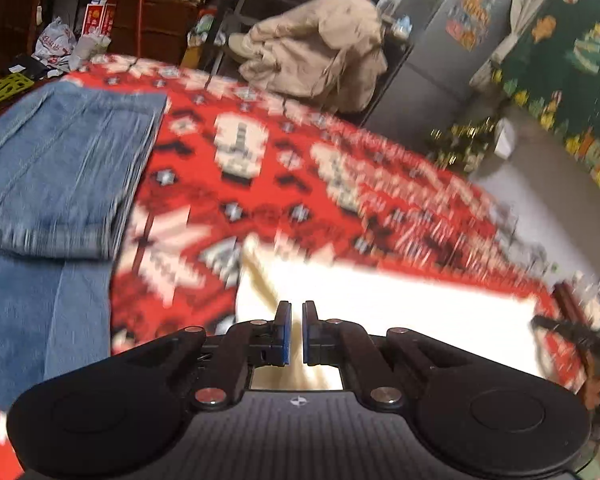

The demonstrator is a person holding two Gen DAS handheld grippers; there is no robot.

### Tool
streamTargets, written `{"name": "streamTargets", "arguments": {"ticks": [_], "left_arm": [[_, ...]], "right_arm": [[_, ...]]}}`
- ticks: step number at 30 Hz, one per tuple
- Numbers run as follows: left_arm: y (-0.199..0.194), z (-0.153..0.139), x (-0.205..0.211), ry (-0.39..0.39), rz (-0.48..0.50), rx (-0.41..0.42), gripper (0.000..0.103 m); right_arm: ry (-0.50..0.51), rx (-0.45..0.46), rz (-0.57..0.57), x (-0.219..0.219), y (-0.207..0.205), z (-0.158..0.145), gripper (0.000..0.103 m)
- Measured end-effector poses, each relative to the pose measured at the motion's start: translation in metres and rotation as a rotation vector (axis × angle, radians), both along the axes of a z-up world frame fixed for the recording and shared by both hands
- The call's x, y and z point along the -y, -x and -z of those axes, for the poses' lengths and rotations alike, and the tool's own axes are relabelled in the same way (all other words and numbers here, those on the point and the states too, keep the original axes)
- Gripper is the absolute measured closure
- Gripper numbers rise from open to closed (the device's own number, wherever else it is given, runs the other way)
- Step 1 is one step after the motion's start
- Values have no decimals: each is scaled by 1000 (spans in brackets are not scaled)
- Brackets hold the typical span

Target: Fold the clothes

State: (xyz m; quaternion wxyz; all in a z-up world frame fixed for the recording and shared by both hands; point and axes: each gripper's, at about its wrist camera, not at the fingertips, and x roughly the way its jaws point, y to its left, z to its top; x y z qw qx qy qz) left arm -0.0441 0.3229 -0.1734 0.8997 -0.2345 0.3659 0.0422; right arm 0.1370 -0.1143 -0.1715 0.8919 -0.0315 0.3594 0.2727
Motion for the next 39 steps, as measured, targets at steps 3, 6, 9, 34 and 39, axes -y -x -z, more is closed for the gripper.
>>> {"name": "streamTargets", "arguments": {"ticks": [3, 6, 9, 34, 39], "left_arm": [[14, 16, -12, 79, -58, 14, 100], [28, 23, -22, 147, -115, 32, 100], [38, 20, -18, 134, -109, 28, 100], [30, 19, -11, 182, -120, -18, 101], [59, 20, -9, 222, -120, -42, 100]], "right_arm": [[-20, -16, -9, 1, 12, 2, 96], [-21, -21, -5, 4, 23, 3, 96], [-27, -29, 5, 11, 31, 3, 96], [-57, -25, 28, 20, 47, -1, 95], [-49, -29, 14, 19, 49, 0, 95]]}}
